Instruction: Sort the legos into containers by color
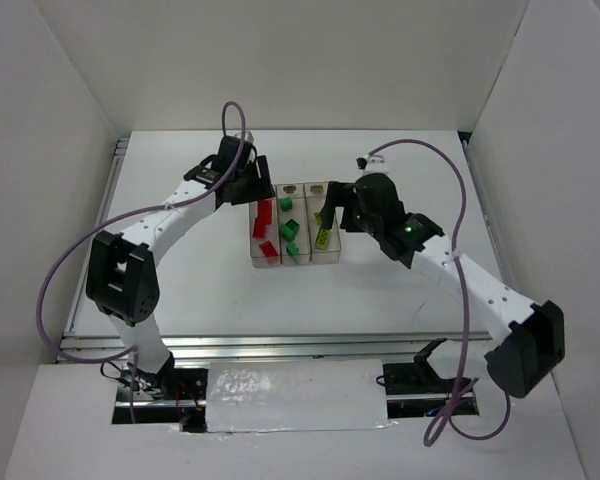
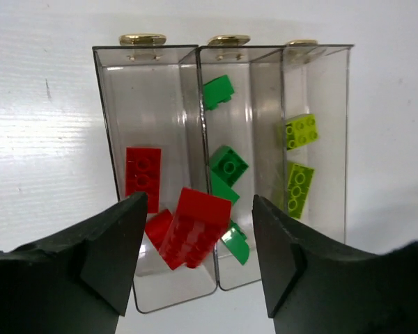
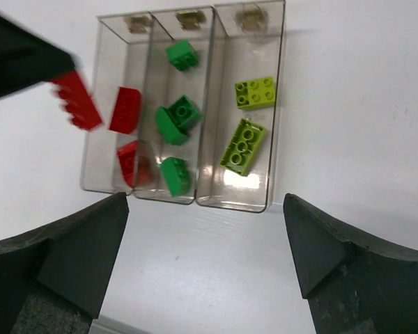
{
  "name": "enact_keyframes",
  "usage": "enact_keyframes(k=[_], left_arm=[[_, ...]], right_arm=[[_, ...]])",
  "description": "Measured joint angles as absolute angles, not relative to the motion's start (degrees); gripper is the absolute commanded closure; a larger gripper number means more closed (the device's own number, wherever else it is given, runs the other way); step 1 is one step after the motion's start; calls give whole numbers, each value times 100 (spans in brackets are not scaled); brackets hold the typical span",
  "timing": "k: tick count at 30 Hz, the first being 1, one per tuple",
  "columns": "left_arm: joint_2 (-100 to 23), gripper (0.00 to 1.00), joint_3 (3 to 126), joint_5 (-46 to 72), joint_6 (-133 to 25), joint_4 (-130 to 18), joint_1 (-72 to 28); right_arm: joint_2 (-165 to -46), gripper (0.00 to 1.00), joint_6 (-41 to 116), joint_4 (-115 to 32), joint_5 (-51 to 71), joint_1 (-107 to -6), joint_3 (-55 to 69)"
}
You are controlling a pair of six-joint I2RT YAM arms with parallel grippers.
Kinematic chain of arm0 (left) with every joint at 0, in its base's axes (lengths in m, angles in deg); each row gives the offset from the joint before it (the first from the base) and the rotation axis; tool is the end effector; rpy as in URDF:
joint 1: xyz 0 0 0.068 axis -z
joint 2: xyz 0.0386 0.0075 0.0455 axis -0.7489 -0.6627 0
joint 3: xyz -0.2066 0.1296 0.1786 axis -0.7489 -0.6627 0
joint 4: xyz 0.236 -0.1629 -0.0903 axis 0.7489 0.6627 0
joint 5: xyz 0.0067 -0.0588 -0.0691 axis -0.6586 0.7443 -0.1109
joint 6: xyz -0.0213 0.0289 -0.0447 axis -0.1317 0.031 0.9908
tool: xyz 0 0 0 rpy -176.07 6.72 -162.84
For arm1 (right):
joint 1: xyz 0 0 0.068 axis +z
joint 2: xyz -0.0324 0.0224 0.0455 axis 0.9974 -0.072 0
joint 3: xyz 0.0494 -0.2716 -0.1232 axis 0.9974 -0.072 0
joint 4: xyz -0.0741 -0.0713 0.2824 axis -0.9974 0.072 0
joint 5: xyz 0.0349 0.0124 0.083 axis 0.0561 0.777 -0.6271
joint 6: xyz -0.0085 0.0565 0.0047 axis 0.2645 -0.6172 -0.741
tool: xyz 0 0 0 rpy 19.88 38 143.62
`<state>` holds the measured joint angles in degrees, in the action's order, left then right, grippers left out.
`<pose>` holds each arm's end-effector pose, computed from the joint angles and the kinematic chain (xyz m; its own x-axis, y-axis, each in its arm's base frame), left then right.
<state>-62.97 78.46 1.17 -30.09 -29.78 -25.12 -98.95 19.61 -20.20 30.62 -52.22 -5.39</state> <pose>0.4185 -0.1784 0.3193 -0.6700 -0.3356 -0.6622 -0.0373 0.9061 -0.4214 0.2778 0.1742 0.3390 -0.5740 0.1107 -0.8114 -0.1611 0.9562 0.2444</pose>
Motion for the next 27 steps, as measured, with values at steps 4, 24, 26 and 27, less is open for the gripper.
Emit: enact_keyframes(k=[4,24,26,27], left_arm=[[-6669,2,8043,75,-2893,-2862,-2543],[-2542,0,6911,-2285,-2725,-1229,-2370],[-1784,0,6576,-2578,-2753,-1021,-2376],[-1473,0,6456,-2690,-2768,-888,-2376]], right_arm=[[-9217,0,1878,-1943,2935,-5229,-675],[-5993,0,1709,315,3613,-5227,-209],[-5705,0,1701,520,3770,-5227,-130],[-5543,0,1694,647,3836,-5227,-126]])
